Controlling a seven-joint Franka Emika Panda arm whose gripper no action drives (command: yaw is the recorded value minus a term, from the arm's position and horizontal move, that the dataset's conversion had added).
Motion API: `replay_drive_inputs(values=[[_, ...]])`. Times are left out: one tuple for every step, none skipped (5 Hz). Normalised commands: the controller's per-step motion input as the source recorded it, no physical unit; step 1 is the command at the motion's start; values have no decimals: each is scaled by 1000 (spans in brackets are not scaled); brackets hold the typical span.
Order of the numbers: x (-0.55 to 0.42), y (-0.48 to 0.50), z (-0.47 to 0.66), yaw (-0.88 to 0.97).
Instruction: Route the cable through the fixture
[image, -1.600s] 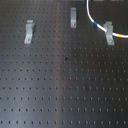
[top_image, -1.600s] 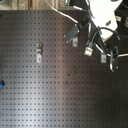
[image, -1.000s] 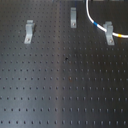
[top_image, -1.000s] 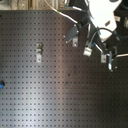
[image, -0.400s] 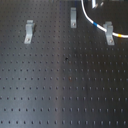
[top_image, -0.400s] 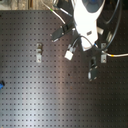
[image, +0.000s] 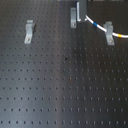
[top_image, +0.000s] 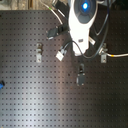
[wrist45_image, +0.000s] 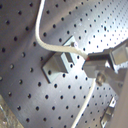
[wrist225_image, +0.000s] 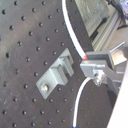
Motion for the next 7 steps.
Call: replay_drive_inputs(values=[[2,-15,0,0],[1,-21,0,154],[0,0,19,3],[-140,-2,85,648],[-172,9,92,877],[-159,28,107,854],[-176,49,162,874]])
